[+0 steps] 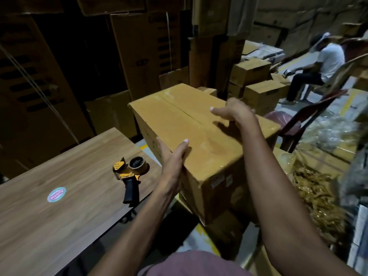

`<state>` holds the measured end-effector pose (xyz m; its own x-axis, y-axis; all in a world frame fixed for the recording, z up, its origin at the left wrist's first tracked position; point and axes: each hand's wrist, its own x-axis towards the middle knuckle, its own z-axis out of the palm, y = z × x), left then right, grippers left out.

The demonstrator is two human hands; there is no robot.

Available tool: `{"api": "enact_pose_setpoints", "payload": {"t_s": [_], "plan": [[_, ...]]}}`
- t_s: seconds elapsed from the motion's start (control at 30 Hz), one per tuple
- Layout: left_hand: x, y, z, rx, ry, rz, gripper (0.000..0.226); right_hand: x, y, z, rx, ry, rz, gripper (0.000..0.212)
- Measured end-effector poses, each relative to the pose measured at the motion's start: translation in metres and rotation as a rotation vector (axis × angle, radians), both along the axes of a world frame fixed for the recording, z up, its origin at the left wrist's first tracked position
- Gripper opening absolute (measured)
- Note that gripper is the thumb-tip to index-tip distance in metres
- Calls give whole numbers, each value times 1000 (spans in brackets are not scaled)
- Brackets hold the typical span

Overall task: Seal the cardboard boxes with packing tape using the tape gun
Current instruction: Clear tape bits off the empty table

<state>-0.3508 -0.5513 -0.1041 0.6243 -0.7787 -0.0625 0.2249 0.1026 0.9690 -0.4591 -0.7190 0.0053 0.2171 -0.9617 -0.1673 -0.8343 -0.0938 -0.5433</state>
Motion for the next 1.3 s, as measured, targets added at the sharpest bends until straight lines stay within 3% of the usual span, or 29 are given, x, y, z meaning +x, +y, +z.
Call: {"api": "enact_pose_setpoints", "payload": {"t_s": [0.07,0.17,0.43,0.7,0.87,0.97,1.13,1.3], "plan": [[-14,-12,-13,68,-105,-114,117,9,9,-15,109,-23,98,77],[-37,-16,-9,125,-229,-206,89,25,25,-40,104,126,233,73],[12,-22,-44,107,-219,151,31,3,64,-54,-23,166,294,87],[59,-37,-67,123,-205,249,80,-3,104,-72,-14,266,315,103],[96,-62,-71,158,-219,302,87,1,106,-78,-83,188,245,97],[117,-84,-64,151,-238,320,95,-11,117,-84,-150,164,106,100],[162,-125,-62,107,-154,344,106,-9,132,-77,-46,194,-191,115],[194,-154,-65,72,-13,277,102,5,139,-81,-100,76,-439,92]]}}
